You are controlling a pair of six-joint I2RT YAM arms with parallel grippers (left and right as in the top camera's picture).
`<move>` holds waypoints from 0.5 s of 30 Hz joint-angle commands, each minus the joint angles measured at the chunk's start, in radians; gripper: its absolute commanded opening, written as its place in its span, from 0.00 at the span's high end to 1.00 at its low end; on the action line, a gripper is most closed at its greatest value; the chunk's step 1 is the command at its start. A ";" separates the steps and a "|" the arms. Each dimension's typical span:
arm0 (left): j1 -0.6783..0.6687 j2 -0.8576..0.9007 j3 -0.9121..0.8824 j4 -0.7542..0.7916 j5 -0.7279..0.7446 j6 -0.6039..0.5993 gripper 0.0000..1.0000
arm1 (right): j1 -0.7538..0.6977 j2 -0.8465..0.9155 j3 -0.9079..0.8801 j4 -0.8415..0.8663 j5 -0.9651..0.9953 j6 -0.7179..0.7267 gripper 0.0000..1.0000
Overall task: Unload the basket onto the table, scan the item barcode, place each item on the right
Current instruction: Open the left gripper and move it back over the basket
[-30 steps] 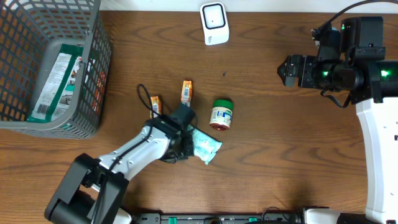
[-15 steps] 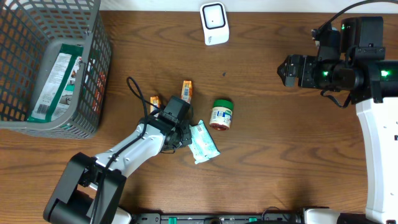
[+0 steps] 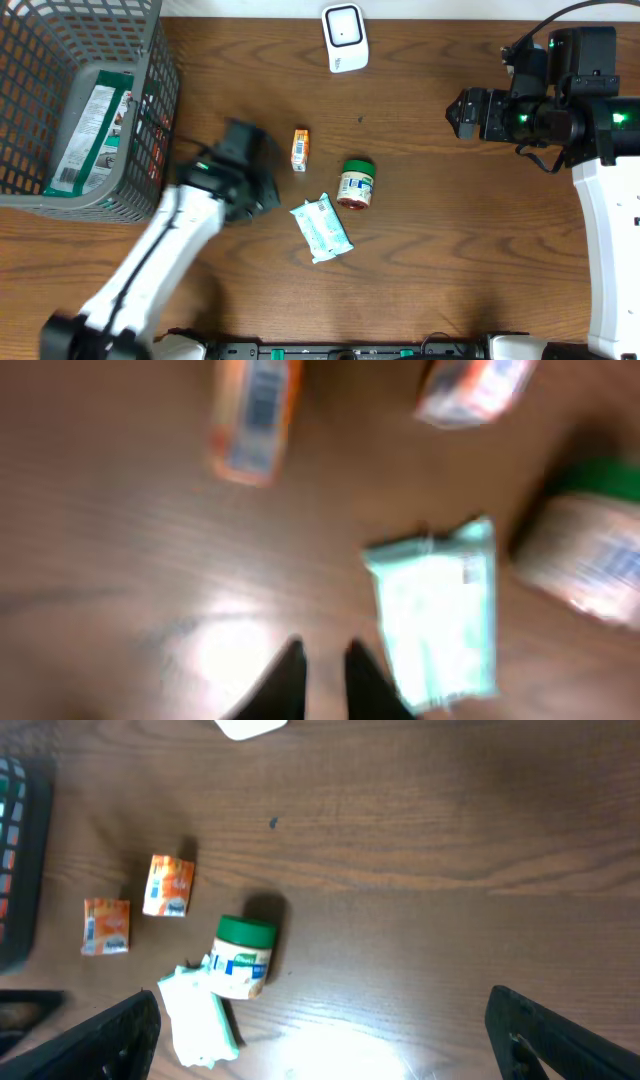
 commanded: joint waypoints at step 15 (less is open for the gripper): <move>0.484 -0.037 0.539 0.016 -0.102 0.262 0.37 | 0.001 0.005 0.018 0.000 -0.008 -0.014 0.01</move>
